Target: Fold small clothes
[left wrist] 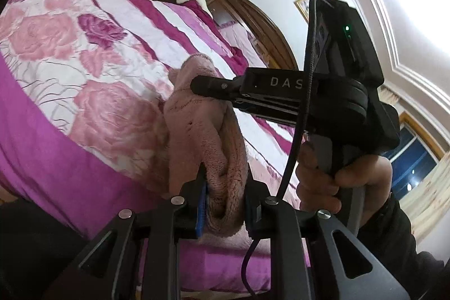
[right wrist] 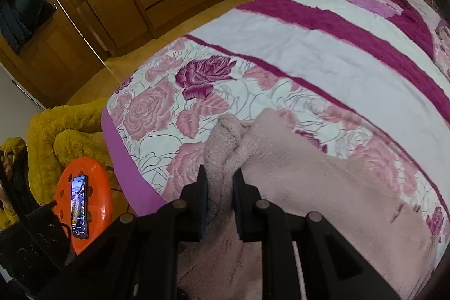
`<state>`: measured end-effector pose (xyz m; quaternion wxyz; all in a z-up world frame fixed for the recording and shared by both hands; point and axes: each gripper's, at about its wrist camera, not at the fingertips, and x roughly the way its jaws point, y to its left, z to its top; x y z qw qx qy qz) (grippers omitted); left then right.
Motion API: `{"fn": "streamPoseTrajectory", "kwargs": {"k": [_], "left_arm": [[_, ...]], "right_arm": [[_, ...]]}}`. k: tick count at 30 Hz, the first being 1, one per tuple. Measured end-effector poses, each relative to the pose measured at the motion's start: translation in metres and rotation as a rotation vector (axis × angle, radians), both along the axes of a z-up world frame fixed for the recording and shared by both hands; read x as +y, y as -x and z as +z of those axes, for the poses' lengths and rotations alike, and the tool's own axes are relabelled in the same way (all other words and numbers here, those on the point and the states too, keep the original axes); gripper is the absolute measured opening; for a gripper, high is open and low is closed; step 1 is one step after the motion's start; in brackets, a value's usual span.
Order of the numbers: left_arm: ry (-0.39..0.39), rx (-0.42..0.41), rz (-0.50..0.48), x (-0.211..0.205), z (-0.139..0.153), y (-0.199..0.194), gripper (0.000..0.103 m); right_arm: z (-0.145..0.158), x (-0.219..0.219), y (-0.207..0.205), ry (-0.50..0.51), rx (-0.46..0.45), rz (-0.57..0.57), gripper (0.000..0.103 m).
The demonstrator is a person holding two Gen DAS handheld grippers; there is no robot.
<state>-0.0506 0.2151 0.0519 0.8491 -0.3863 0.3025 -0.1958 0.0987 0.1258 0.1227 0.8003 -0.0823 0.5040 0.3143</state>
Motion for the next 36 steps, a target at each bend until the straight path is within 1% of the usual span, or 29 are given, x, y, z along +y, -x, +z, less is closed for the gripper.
{"fn": "streamPoseTrajectory", "kwargs": {"k": [5,8,11,17,20,21,24,29,32,36], "left_arm": [[-0.038,-0.001,-0.029,-0.018,0.009,-0.002,0.0],[-0.055,0.015,-0.046,-0.031,0.014,-0.007,0.0],[-0.106,0.004,-0.061,-0.048,0.024,-0.008,0.0],[-0.208,-0.027,-0.111,-0.091,0.042,-0.002,0.0],[-0.265,-0.044,-0.149,-0.118,0.046,0.001,0.0],[-0.297,-0.052,-0.165,-0.13,0.047,0.001,0.0],[-0.357,-0.06,-0.195,-0.156,0.049,0.003,0.0],[-0.405,-0.077,-0.244,-0.187,0.054,0.006,0.0],[-0.432,-0.071,-0.264,-0.202,0.054,0.004,0.0],[-0.494,-0.068,-0.308,-0.229,0.05,0.001,0.0]], "right_arm": [[0.012,-0.026,0.004,-0.02,-0.029,0.001,0.016],[0.018,-0.042,0.004,-0.027,-0.036,-0.004,0.016],[0.024,-0.059,0.006,-0.035,-0.042,-0.006,0.016],[0.032,-0.102,0.015,-0.084,-0.052,-0.027,0.016],[0.031,-0.128,0.024,-0.111,-0.067,-0.053,0.016],[0.03,-0.136,0.026,-0.123,-0.066,-0.065,0.016],[0.024,-0.167,0.03,-0.141,-0.064,-0.118,0.016],[0.021,-0.215,0.032,-0.183,-0.063,-0.174,0.016],[0.019,-0.237,0.031,-0.191,-0.069,-0.205,0.016],[0.012,-0.258,0.033,-0.191,-0.089,-0.225,0.016]]}}
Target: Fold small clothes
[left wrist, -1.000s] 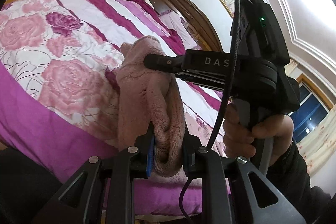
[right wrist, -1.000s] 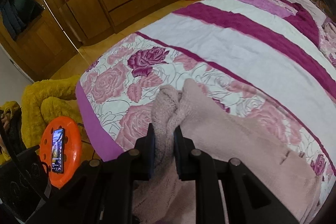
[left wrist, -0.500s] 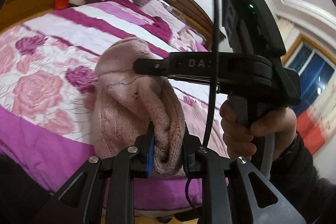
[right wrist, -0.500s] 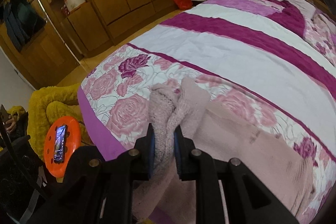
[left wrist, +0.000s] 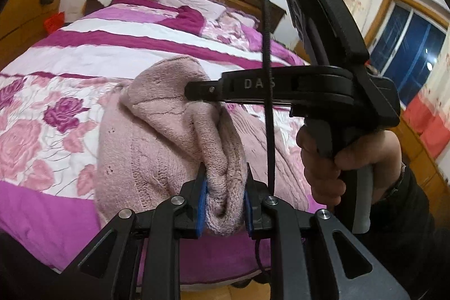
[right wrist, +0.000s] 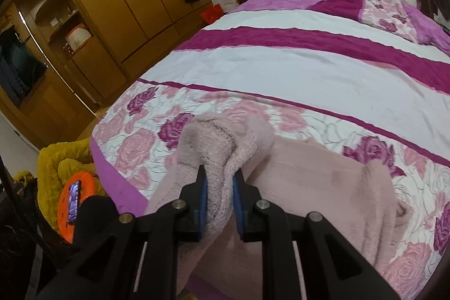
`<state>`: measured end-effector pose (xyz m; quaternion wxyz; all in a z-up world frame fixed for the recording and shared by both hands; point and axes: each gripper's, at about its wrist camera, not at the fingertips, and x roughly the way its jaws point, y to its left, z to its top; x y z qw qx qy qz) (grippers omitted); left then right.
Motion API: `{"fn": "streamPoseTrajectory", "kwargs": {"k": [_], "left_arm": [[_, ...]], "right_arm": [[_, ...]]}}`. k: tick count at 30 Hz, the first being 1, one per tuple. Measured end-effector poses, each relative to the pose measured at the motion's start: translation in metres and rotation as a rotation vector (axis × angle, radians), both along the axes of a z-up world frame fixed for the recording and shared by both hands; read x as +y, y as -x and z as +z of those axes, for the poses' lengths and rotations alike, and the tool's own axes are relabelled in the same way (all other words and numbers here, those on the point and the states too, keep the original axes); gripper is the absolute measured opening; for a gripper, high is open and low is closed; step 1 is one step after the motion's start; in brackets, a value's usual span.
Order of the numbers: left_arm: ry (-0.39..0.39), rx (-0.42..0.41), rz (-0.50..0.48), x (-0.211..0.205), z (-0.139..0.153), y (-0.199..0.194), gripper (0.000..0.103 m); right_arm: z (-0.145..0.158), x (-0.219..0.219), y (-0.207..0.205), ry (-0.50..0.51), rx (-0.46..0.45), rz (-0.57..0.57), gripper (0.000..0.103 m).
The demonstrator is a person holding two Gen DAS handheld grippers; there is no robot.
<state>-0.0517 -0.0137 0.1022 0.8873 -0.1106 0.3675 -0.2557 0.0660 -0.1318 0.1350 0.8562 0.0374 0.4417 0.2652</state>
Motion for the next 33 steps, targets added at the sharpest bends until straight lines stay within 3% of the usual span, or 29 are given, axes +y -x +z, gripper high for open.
{"fn": "streamPoseTrajectory", "kwargs": {"k": [10,13,19,28,33], "left_arm": [[-0.126,-0.027,0.058,-0.044,-0.008,0.002,0.0],[-0.129,-0.05,0.063,-0.051,-0.004,0.003,0.0],[-0.117,-0.042,-0.022,-0.075,-0.002,-0.001,0.0],[-0.145,-0.036,-0.12,-0.116,-0.006,0.0,0.0],[-0.201,-0.037,-0.137,-0.134,-0.014,0.003,0.0]], "right_arm": [[-0.035,-0.058,-0.004,-0.202,0.037,-0.075,0.017],[-0.032,-0.069,-0.006,-0.207,0.022,-0.063,0.016],[-0.022,-0.1,0.0,-0.21,-0.033,-0.082,0.016],[-0.035,-0.156,0.008,-0.236,-0.004,-0.151,0.017],[-0.045,-0.172,0.012,-0.233,0.012,-0.166,0.017]]}}
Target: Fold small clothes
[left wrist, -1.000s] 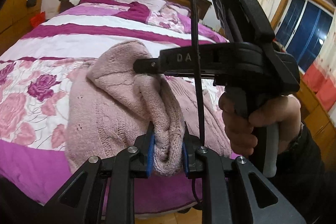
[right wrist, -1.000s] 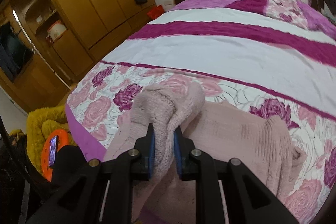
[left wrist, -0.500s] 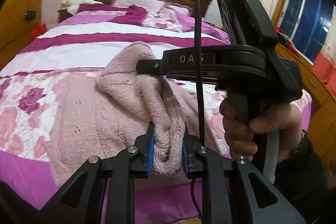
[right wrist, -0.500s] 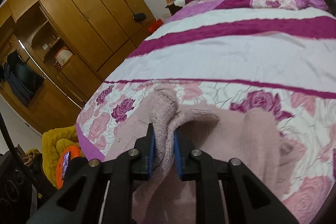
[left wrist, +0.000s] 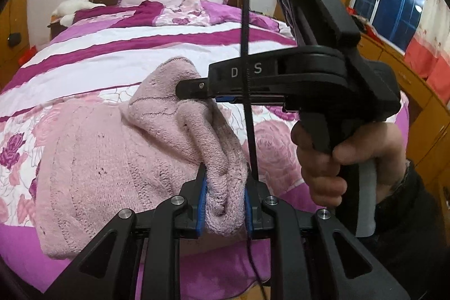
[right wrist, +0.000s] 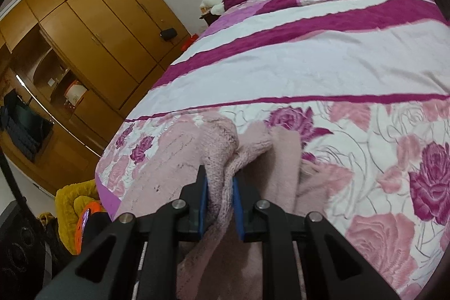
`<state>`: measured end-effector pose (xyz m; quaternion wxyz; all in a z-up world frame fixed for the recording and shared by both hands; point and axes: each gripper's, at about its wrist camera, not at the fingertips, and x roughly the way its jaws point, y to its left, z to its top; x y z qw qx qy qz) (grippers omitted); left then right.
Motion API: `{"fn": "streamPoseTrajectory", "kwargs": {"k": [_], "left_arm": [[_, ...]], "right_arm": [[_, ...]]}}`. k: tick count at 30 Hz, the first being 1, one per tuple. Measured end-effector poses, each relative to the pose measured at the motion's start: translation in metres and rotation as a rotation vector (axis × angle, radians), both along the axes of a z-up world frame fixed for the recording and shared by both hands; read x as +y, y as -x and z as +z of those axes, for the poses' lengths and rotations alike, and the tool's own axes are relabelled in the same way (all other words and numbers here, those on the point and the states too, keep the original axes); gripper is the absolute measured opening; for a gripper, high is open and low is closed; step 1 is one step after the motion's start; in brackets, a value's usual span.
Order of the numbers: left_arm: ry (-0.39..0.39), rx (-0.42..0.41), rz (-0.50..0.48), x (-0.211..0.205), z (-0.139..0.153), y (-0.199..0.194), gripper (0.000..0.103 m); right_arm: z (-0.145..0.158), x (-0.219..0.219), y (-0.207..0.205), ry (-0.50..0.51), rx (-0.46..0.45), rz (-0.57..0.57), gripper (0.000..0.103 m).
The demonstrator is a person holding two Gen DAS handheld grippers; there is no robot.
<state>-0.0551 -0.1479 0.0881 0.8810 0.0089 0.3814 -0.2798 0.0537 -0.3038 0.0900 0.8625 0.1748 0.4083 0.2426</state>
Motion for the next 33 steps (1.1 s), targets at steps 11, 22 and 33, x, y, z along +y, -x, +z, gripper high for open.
{"fn": "streamPoseTrajectory", "kwargs": {"k": [11,22,33], "left_arm": [[-0.046,0.026,-0.009,-0.016,-0.017,0.002,0.0],[-0.099,-0.132,-0.06,-0.027,-0.011,0.025,0.0],[-0.104,0.014,-0.149,-0.05,-0.036,-0.007,0.004]], "right_arm": [[-0.049,-0.019,-0.014,-0.172,0.119,-0.03,0.042],[-0.066,-0.037,-0.046,-0.454,0.151,-0.053,0.015],[-0.056,-0.038,-0.066,-0.041,0.19,-0.167,0.017]]}}
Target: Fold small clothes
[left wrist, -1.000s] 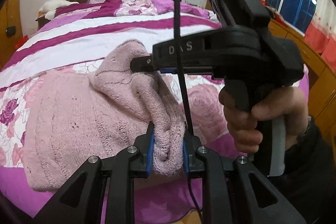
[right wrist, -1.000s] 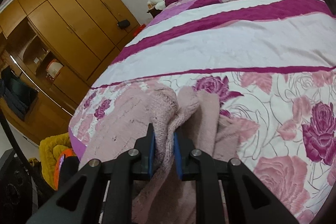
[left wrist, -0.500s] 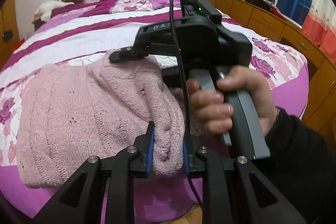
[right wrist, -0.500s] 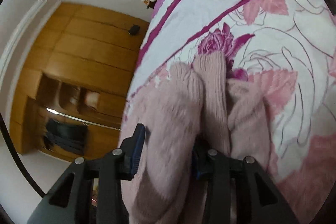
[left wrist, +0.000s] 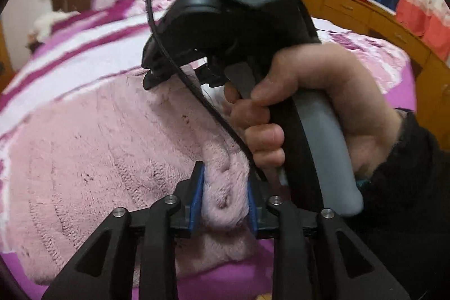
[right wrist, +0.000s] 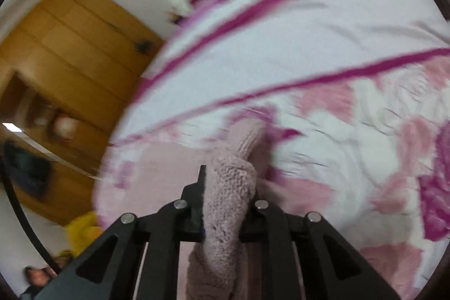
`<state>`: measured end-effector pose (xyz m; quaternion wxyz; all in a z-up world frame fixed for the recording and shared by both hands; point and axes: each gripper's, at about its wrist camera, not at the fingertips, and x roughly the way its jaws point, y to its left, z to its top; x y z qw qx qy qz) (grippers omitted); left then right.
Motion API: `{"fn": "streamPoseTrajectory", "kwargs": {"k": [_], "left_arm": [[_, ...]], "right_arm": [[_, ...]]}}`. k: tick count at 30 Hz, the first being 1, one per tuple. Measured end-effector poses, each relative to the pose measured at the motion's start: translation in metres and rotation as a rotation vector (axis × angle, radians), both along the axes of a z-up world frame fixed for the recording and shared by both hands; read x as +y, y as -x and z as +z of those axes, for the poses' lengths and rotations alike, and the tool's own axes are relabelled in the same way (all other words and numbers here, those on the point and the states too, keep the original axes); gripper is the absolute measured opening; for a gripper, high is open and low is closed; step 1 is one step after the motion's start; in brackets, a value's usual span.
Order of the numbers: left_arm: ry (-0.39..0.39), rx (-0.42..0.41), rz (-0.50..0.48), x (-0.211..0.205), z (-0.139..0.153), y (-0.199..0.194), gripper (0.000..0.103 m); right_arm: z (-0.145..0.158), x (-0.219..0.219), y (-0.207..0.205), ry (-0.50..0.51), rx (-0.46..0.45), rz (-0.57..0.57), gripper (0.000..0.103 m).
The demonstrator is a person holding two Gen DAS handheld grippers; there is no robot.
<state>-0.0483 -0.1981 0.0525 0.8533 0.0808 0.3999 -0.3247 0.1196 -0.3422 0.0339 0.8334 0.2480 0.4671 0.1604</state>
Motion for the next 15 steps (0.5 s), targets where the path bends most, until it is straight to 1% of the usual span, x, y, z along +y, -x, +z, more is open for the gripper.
{"fn": "streamPoseTrajectory", "kwargs": {"k": [1,2,3,4,5,6,7,8,9,10,11,13,14,15], "left_arm": [[0.038,0.025,-0.025,0.01,0.004,0.0,0.005],[0.083,0.058,-0.047,0.02,0.008,0.0,0.005],[0.169,0.124,-0.076,0.041,0.013,0.0,0.005],[0.225,0.159,-0.082,0.056,0.017,0.001,0.005],[0.272,0.177,-0.07,0.073,0.022,0.003,0.005],[0.302,0.161,-0.033,0.093,0.029,0.006,0.005],[0.312,0.108,0.017,0.114,0.037,0.013,0.005],[0.306,0.047,0.059,0.132,0.043,0.019,0.009],[0.289,-0.029,0.093,0.149,0.048,0.028,0.013],[0.278,-0.079,0.093,0.159,0.05,0.035,0.023],[0.249,-0.121,0.063,0.169,0.048,0.042,0.033],[0.151,-0.136,0.057,0.178,0.038,0.044,0.033],[0.115,-0.132,0.064,0.18,0.033,0.042,0.033],[0.095,-0.118,0.072,0.187,0.024,0.039,0.033]], "right_arm": [[-0.002,-0.002,0.0,0.005,0.008,-0.006,0.02],[-0.003,-0.007,0.002,-0.001,0.009,-0.016,0.021],[-0.001,-0.011,0.003,-0.01,0.008,-0.023,0.021],[0.002,-0.015,0.006,-0.017,0.002,-0.032,0.023],[0.004,-0.017,0.009,-0.017,-0.003,-0.037,0.023],[0.006,-0.019,0.012,-0.012,-0.002,-0.04,0.025],[0.006,-0.021,0.015,-0.01,0.004,-0.038,0.026],[0.006,-0.023,0.018,-0.014,0.014,-0.034,0.027],[0.006,-0.023,0.022,-0.023,0.018,-0.026,0.03],[0.007,-0.023,0.027,-0.03,0.019,-0.019,0.035],[0.007,-0.022,0.037,-0.04,0.021,-0.013,0.038],[0.002,-0.021,0.054,-0.103,0.036,-0.013,0.052],[0.0,-0.019,0.061,-0.139,0.05,-0.016,0.055],[-0.003,-0.019,0.066,-0.184,0.076,-0.022,0.056]]}}
